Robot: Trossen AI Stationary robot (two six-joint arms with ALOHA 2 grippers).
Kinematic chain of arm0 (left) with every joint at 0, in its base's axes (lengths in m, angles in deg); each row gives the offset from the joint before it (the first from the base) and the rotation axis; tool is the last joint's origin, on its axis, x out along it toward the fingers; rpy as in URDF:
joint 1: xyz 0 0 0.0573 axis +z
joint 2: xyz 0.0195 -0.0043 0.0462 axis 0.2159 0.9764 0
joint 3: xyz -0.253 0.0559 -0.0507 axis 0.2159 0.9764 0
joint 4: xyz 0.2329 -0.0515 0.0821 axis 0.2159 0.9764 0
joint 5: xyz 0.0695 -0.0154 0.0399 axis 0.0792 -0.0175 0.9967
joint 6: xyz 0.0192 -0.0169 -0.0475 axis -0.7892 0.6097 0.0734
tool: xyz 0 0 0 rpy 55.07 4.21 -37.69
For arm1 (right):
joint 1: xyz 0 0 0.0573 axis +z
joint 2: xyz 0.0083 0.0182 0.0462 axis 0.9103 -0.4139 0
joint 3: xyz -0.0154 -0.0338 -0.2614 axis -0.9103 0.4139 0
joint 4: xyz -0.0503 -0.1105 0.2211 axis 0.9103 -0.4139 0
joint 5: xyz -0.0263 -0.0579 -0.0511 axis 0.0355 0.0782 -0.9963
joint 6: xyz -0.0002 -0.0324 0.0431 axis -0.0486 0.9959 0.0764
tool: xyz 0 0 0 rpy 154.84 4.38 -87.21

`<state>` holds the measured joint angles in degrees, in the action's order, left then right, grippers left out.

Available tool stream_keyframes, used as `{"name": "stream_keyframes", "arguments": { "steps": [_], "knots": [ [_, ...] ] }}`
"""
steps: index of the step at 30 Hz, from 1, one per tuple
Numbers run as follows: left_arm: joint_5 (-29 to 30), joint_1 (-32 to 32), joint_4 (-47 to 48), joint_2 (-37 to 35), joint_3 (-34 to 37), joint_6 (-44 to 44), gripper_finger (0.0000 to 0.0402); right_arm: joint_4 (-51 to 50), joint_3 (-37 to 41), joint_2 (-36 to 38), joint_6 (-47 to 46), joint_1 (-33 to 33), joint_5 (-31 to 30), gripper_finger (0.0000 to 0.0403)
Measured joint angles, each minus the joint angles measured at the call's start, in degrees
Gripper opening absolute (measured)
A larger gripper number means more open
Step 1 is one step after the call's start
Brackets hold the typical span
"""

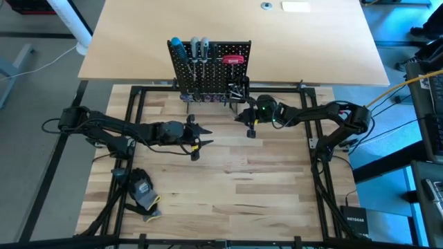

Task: Hang tools onto peg board
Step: Hang the black safety goggles on the peg board

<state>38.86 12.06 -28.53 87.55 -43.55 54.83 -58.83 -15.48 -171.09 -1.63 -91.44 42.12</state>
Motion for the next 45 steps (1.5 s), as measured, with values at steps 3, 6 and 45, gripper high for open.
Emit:
{"name": "stream_keyframes", "arguments": {
  "steps": [3, 6, 45],
  "knots": [
    [0.0, 0.0, 0.05, 0.0, 0.0, -0.04, 0.0156, -0.5, -0.01, 0.0, 0.3, 0.0, 0.75, 0.0033],
    [0.0, 0.0, 0.07, 0.0, 0.0, 0.0, 0.0156, -2.65, -0.02, 0.0, -1.6, 0.0, 1.06, 0.0033],
    [0.0, -0.11, 0.54, 0.02, 0.0, -0.13, 0.0156, 8.56, -0.04, -7.21, -25.88, -0.76, -3.41, 0.0064]
  ]
}}
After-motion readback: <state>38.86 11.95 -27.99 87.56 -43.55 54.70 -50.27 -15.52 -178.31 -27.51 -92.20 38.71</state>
